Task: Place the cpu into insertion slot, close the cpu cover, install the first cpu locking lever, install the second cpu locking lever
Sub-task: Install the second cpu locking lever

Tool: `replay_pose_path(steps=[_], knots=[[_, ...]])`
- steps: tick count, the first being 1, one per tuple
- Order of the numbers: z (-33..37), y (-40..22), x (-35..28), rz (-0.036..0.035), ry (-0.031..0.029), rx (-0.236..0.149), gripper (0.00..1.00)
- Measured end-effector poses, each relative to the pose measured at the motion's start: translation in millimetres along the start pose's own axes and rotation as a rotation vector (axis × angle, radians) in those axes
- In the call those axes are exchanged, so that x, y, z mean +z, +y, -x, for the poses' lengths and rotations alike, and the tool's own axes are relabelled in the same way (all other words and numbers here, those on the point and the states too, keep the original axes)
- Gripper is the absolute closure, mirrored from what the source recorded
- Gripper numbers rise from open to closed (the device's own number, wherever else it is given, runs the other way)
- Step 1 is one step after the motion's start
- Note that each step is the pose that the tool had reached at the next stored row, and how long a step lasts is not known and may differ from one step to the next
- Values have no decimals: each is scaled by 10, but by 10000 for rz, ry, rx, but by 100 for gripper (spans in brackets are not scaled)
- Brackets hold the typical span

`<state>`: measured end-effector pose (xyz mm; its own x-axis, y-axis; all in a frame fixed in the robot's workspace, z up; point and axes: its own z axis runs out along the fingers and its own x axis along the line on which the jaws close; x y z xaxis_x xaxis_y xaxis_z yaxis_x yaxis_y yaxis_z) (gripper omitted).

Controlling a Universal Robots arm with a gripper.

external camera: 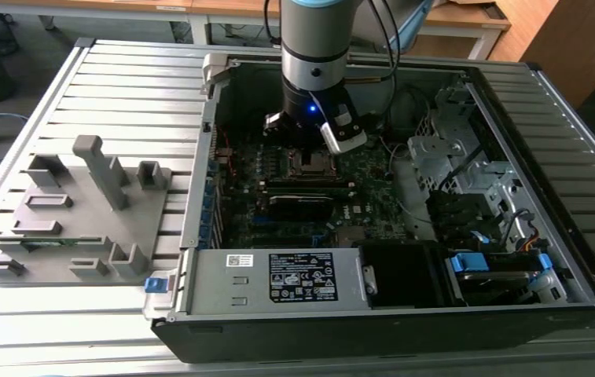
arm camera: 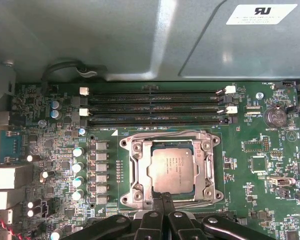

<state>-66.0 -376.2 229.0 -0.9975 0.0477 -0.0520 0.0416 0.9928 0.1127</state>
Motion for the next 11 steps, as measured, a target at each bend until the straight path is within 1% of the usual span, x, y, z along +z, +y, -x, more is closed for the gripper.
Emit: replay_pose_path(steps=[6, 11], knots=[[3, 0, -1, 1, 1, -2, 89], [48, 2, 2, 1, 0, 0, 89]])
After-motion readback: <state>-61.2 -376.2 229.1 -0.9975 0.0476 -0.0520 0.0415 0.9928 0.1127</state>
